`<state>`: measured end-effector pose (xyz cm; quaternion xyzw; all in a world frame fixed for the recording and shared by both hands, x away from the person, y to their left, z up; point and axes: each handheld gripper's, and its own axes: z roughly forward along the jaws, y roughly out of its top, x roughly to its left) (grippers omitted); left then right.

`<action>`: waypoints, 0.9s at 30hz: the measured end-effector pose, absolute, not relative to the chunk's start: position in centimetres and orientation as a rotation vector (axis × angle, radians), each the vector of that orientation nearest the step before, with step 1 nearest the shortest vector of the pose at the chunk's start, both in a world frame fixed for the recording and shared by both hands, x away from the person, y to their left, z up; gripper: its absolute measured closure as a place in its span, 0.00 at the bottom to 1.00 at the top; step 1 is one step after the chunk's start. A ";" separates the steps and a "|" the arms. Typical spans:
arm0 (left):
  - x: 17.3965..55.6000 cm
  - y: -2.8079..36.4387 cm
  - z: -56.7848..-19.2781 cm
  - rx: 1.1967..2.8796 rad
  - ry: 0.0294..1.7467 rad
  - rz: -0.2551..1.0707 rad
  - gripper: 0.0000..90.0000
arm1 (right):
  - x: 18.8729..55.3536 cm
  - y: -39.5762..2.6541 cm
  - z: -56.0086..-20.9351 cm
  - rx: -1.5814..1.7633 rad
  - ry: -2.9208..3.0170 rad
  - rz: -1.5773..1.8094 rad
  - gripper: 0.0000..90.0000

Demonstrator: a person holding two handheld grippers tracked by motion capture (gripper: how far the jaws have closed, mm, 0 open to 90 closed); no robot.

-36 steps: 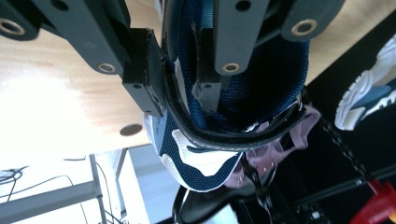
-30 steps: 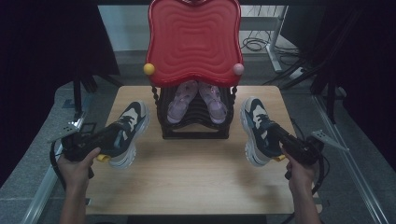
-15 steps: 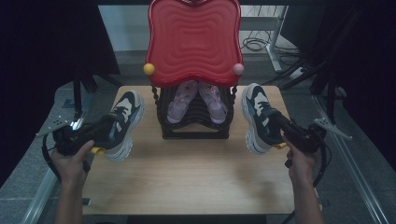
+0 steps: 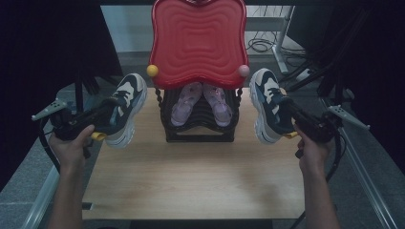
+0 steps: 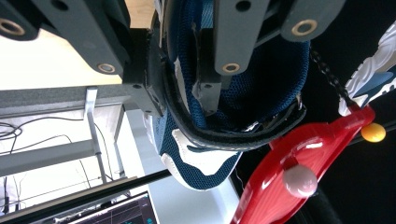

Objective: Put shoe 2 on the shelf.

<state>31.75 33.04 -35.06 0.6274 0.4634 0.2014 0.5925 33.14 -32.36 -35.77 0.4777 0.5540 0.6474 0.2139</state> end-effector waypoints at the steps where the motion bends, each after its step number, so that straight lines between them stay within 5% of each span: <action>1: 32.0 33.0 -34.8 1.458 1.076 0.465 0.77 | 33.3 -32.3 -35.5 1.324 1.533 1.799 0.82; 27: 35.1 31.7 -24.7 1.421 0.998 0.549 0.77 | 36.4 -31.9 -26.9 1.261 1.493 1.807 0.82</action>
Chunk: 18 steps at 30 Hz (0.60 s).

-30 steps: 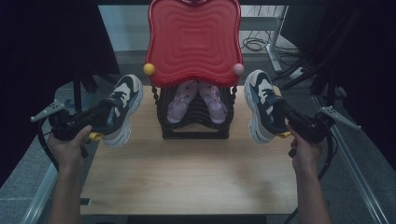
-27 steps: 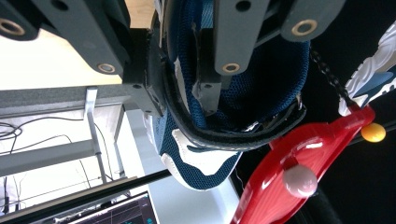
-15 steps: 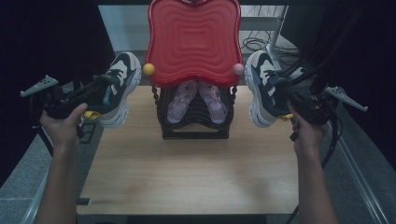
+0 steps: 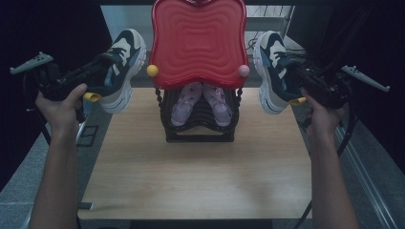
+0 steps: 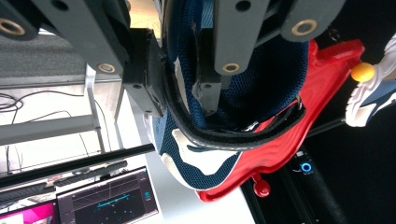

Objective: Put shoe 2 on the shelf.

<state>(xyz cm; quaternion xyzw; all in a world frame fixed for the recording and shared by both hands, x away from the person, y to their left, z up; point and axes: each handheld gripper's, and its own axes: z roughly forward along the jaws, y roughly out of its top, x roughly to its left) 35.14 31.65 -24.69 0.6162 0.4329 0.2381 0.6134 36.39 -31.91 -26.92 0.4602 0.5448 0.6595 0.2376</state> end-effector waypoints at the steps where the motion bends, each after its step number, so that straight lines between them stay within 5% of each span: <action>1: 35.3 31.5 -24.3 1.418 0.994 0.549 0.77 | 36.4 -32.0 -26.6 1.264 1.497 1.808 0.82; 18: 38.0 26.3 -18.1 1.396 0.925 0.504 0.77 | 37.7 -27.9 -18.5 1.183 1.576 1.794 0.82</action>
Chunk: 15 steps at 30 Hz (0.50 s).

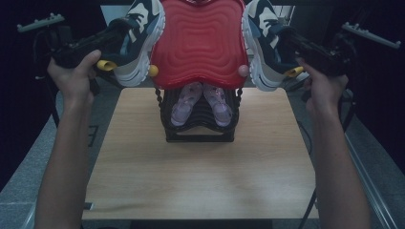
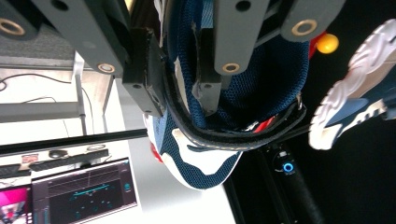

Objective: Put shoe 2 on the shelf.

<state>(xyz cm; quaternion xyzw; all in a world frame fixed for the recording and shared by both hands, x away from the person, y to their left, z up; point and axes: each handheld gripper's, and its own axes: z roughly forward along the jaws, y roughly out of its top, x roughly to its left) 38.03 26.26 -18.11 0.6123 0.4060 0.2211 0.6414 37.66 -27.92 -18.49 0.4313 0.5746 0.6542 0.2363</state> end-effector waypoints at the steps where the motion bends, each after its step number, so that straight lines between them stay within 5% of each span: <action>1: 38.2 25.8 -17.9 1.397 0.924 0.502 0.77 | 37.9 -27.5 -18.1 1.179 1.585 1.792 0.82; 15: 41.2 20.2 -16.1 1.415 0.906 0.470 0.77 | 40.6 -21.9 -15.0 1.137 1.647 1.768 0.82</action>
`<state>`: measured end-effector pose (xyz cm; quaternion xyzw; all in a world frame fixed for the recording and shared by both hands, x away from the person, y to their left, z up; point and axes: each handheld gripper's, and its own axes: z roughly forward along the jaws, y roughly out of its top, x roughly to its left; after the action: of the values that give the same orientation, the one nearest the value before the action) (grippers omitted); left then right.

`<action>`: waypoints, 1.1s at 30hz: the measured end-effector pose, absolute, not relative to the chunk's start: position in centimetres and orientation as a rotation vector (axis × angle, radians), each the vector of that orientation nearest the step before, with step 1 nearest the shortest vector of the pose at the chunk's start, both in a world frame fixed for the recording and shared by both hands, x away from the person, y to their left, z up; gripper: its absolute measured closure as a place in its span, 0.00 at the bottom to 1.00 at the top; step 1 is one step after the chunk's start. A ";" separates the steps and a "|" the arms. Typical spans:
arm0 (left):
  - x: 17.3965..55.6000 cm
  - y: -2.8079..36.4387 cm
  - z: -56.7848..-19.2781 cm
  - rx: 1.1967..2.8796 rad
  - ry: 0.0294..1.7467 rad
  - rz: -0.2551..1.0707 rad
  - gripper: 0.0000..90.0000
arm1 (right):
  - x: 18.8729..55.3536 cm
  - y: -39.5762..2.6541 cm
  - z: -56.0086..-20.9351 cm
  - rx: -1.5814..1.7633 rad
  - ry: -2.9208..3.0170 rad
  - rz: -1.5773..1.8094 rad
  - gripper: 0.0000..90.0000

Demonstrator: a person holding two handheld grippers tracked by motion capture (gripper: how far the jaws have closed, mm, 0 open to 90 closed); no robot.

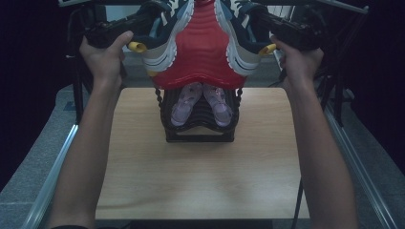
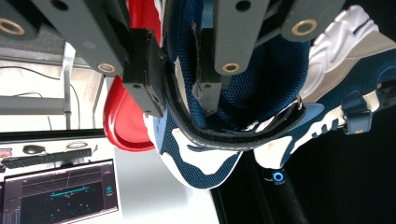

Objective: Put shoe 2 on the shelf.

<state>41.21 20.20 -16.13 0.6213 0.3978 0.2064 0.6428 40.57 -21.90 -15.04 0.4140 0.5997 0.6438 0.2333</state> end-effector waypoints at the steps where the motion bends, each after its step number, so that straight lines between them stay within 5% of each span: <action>1: 41.4 20.0 -16.1 1.415 0.909 0.470 0.77 | 40.7 -21.7 -14.9 1.135 1.653 1.765 0.82; 33: 43.3 17.5 -18.7 1.429 0.931 0.538 0.77 | 43.6 -18.0 -16.5 1.164 1.640 1.696 0.81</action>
<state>43.34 17.46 -18.67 0.6232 0.4058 0.2347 0.6260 43.63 -18.05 -16.46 0.4279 0.6031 0.6239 0.2527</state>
